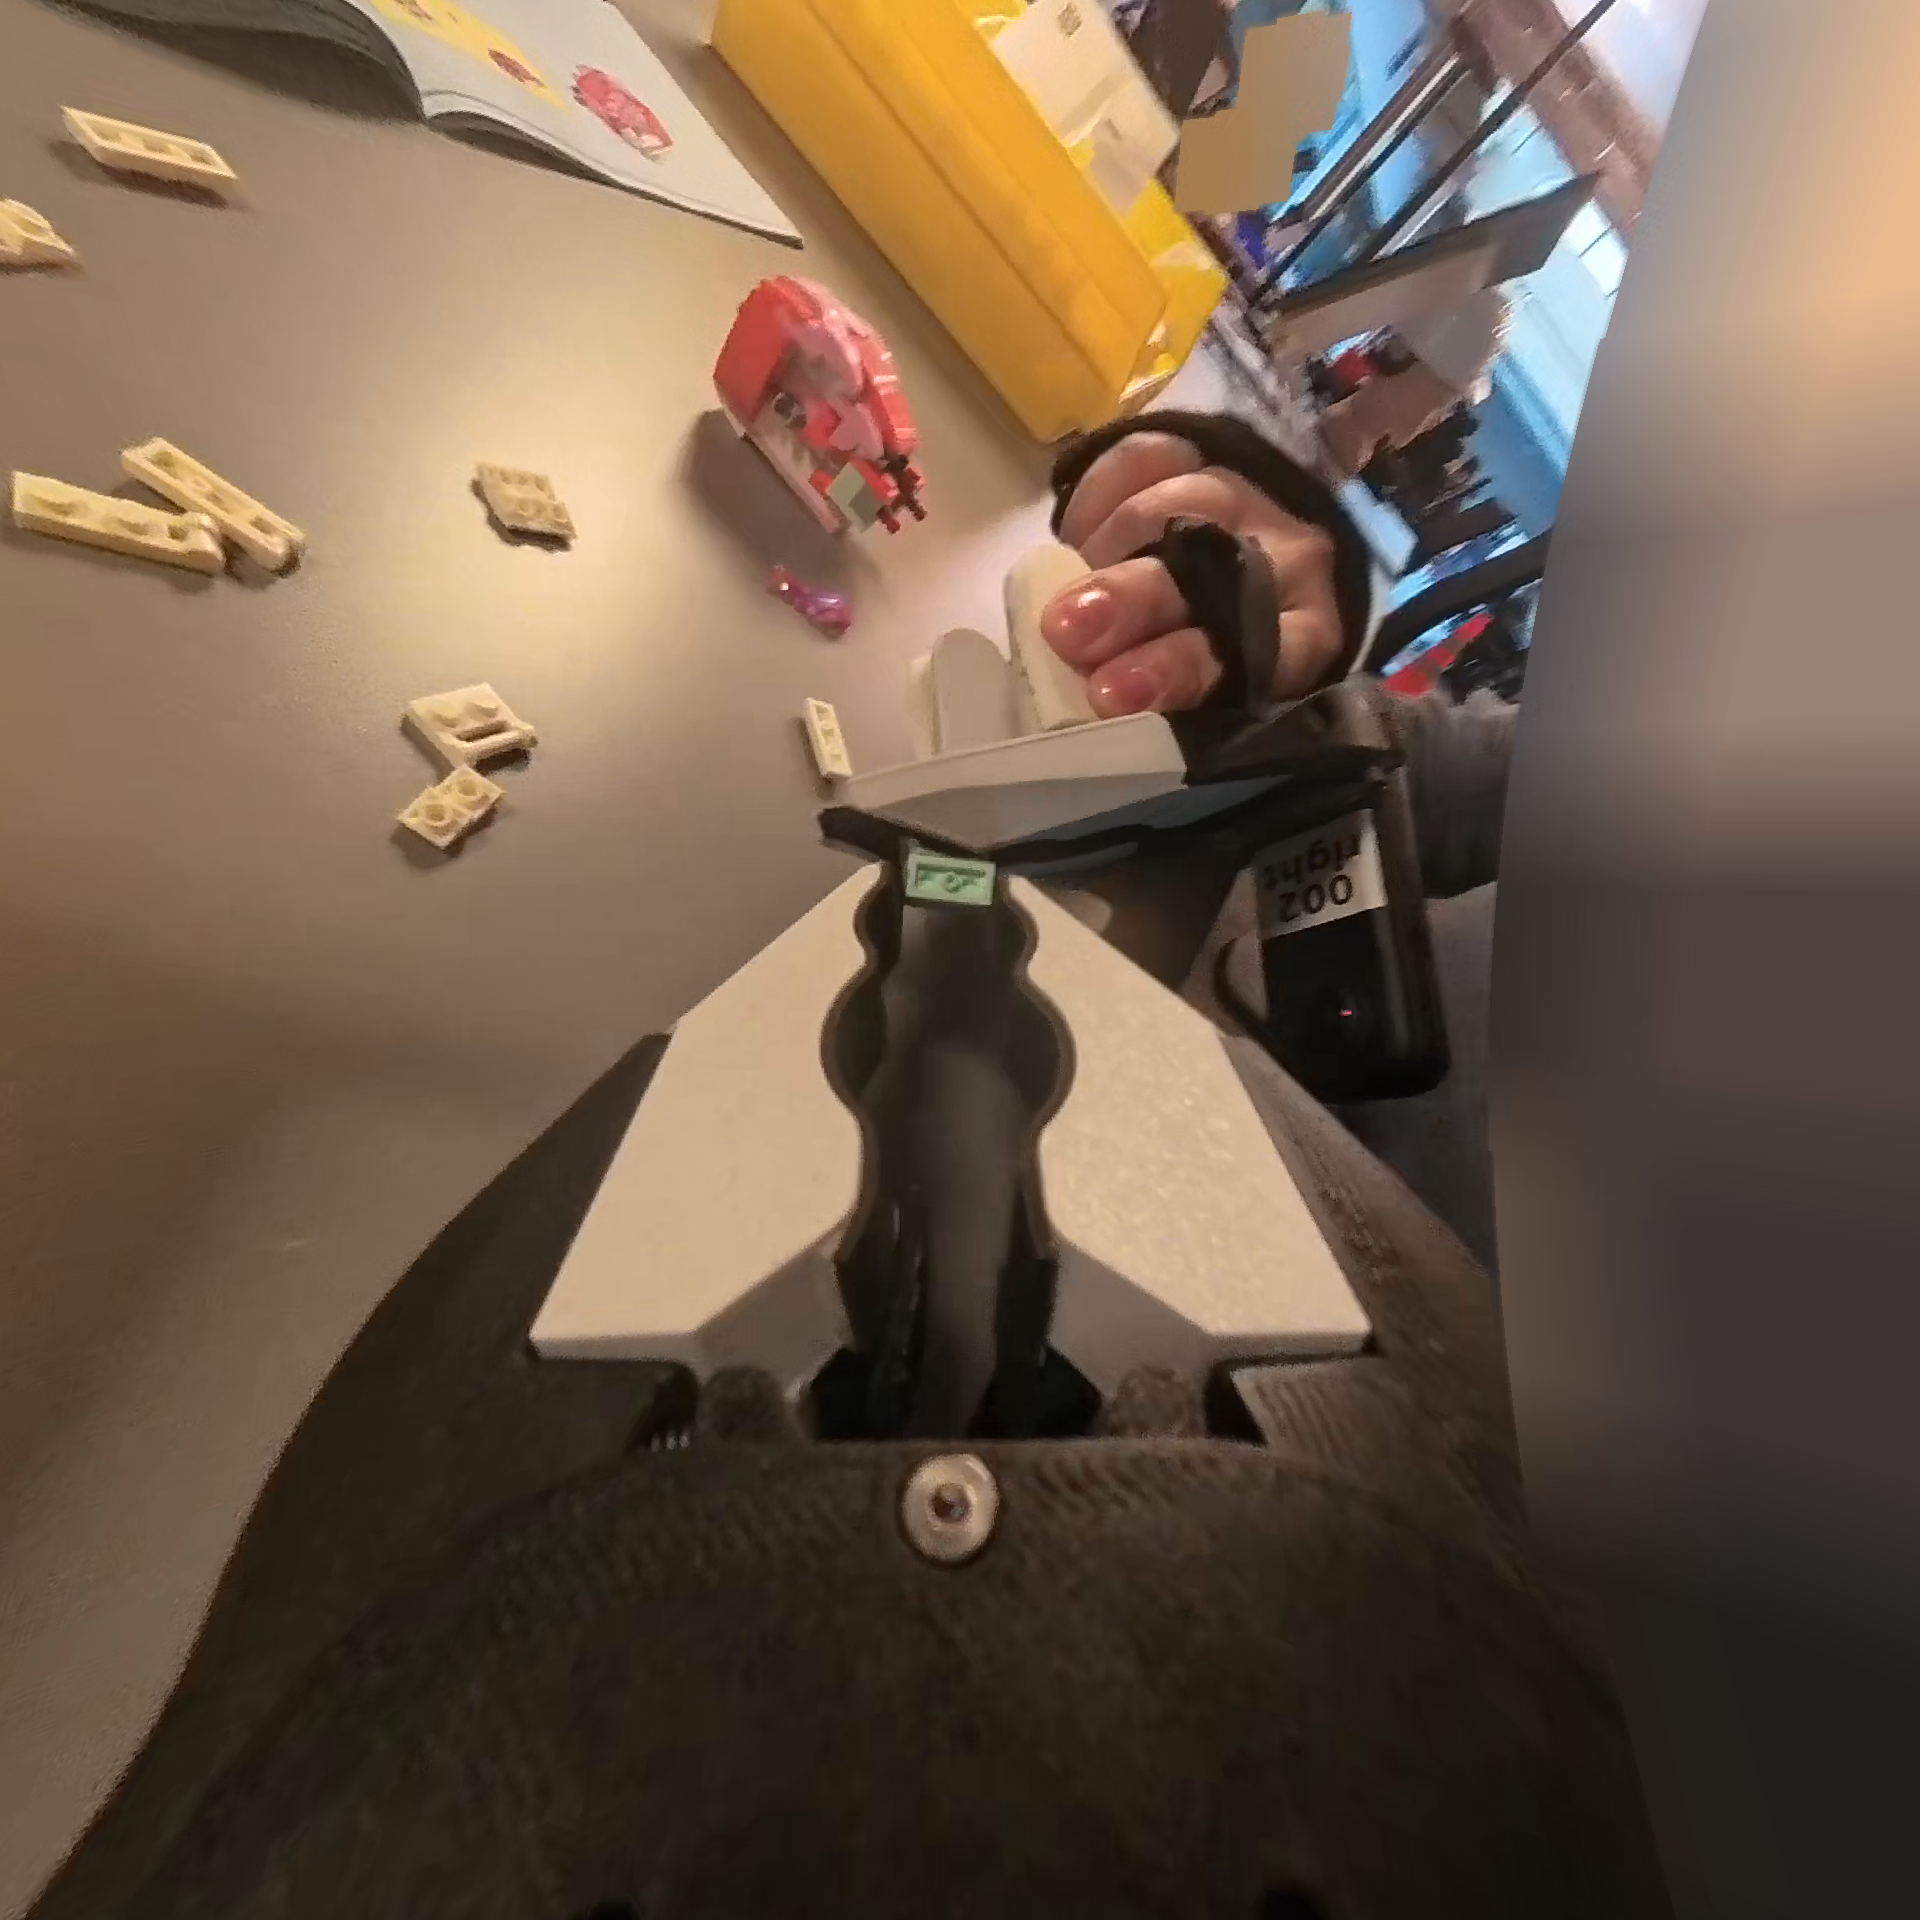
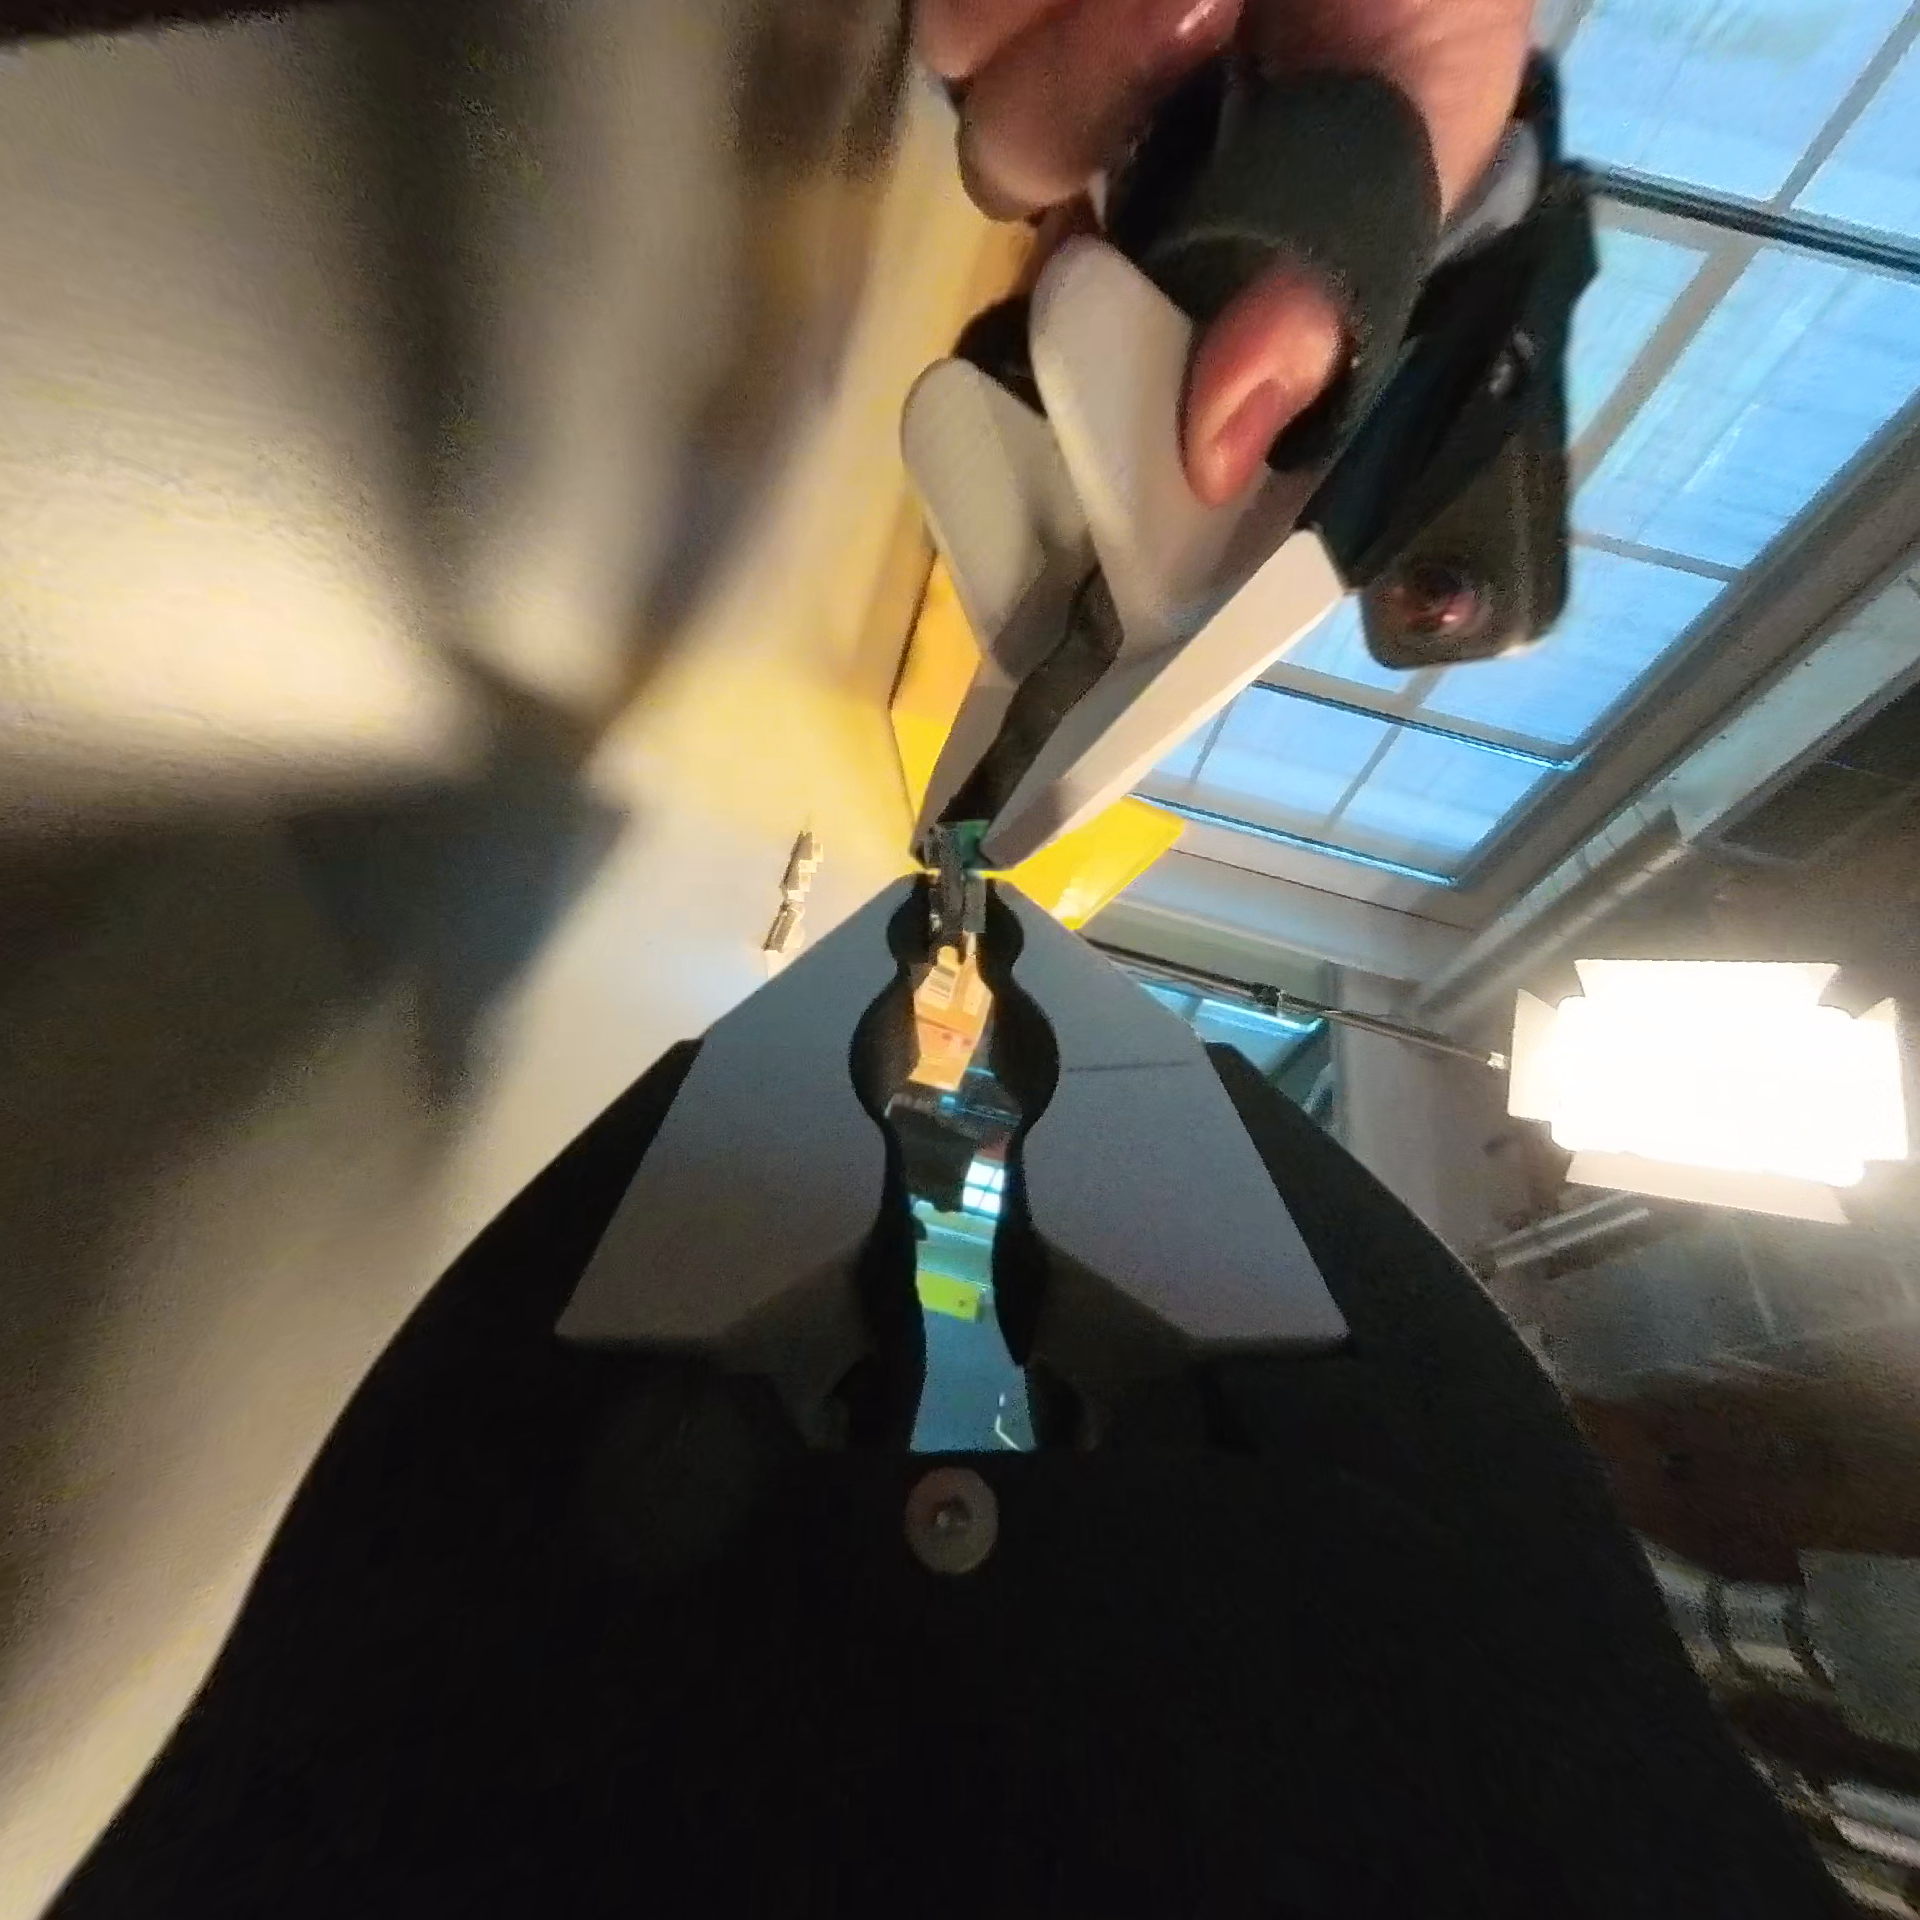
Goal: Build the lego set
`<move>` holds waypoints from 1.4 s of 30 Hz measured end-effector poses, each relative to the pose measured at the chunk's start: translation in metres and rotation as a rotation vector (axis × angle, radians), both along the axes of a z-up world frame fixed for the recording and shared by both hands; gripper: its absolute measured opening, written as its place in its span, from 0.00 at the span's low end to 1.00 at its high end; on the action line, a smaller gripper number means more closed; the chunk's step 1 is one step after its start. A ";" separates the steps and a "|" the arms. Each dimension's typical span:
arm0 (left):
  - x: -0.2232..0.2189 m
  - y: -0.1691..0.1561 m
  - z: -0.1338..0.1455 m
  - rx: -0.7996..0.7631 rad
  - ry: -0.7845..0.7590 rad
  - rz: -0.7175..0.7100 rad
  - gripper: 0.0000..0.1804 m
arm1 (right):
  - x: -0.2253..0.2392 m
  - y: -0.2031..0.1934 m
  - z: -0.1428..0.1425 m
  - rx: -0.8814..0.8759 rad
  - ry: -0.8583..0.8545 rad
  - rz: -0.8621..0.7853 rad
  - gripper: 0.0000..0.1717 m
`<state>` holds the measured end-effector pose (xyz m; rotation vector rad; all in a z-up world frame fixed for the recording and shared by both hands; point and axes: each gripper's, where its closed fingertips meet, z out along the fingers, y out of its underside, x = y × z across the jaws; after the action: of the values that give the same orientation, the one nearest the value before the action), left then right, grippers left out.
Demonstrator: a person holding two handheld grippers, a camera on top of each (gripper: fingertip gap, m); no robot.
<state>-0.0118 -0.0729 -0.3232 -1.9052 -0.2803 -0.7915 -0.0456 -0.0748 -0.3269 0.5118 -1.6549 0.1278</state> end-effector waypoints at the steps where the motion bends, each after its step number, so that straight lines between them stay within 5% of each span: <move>1: 0.000 0.000 0.002 0.008 -0.034 -0.004 0.09 | 0.000 0.000 0.001 -0.005 -0.002 -0.001 0.04; 6: 0.000 0.000 0.000 0.000 -0.029 0.001 0.09 | 0.000 0.000 -0.001 -0.022 -0.015 -0.002 0.04; 14: 0.001 -0.006 0.023 0.126 -0.272 -0.043 0.09 | 0.003 -0.006 0.018 -0.207 0.018 0.030 0.04; 21: -0.008 -0.009 0.030 0.176 -0.328 -0.014 0.08 | 0.005 -0.005 0.032 -0.311 0.049 0.038 0.04; 24: -0.020 -0.006 0.019 0.106 -0.224 0.083 0.08 | 0.001 -0.001 0.030 -0.351 0.013 0.019 0.04; 28: -0.057 -0.011 -0.018 -0.157 0.165 0.295 0.09 | -0.008 0.006 0.020 -0.481 -0.132 -0.041 0.04; 32: -0.063 -0.013 -0.040 -0.317 0.334 0.321 0.09 | -0.010 0.006 0.014 -0.574 -0.241 -0.061 0.04; 37: -0.044 -0.002 -0.030 -0.210 0.245 0.227 0.12 | -0.011 0.008 0.009 -0.622 -0.313 -0.081 0.04; 42: -0.037 0.000 0.006 -0.012 0.424 0.199 0.11 | -0.012 0.011 0.004 -0.608 -0.350 -0.107 0.04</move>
<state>-0.0484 -0.0731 -0.3175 -1.9662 -0.2057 -0.2436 -0.0579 -0.0635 -0.3228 -0.0682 -1.8638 0.6481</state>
